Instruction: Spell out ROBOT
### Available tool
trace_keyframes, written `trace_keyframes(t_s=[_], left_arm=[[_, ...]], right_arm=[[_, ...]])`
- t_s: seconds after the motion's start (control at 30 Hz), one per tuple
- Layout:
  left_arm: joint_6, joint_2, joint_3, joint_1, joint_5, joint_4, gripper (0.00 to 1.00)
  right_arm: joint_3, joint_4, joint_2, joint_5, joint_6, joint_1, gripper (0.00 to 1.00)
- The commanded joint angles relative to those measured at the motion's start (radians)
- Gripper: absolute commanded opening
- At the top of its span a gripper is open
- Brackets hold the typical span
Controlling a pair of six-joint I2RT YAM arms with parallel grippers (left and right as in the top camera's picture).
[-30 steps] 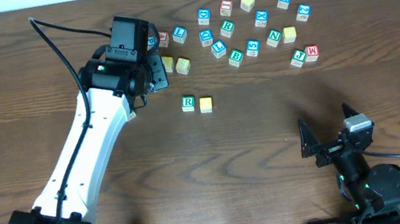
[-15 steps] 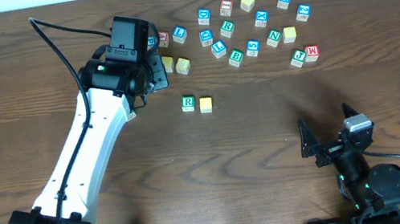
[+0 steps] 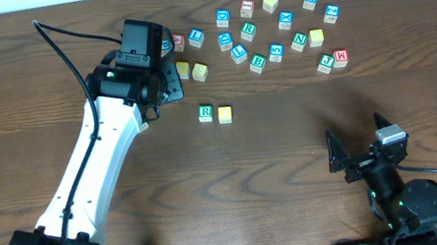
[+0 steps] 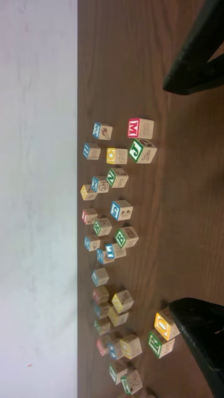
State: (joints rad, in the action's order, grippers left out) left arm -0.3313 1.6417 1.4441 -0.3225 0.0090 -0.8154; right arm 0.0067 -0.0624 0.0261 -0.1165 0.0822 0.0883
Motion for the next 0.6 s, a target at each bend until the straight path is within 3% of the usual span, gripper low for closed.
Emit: trace_keyframes(t_s=[0.0, 0.13, 0.23, 0.57], left_arm=[[0.02, -0.008, 0.01, 0.003, 0.006, -0.007, 0.42], [0.021, -0.008, 0.01, 0.003, 0.005, -0.006, 0.49], [0.021, -0.008, 0.01, 0.003, 0.005, -0.001, 0.5], [0.02, -0.008, 0.01, 0.003, 0.005, 0.01, 0.5]], right_arm=[[-0.001, -0.002, 0.0, -0.007, -0.005, -0.002, 0.99], [-0.001, -0.001, 0.0, 0.027, 0.002, -0.002, 0.99], [-0.001, -0.006, 0.0, 0.024, 0.079, -0.002, 0.99], [-0.001, 0.001, 0.003, 0.012, 0.136, -0.003, 0.99]])
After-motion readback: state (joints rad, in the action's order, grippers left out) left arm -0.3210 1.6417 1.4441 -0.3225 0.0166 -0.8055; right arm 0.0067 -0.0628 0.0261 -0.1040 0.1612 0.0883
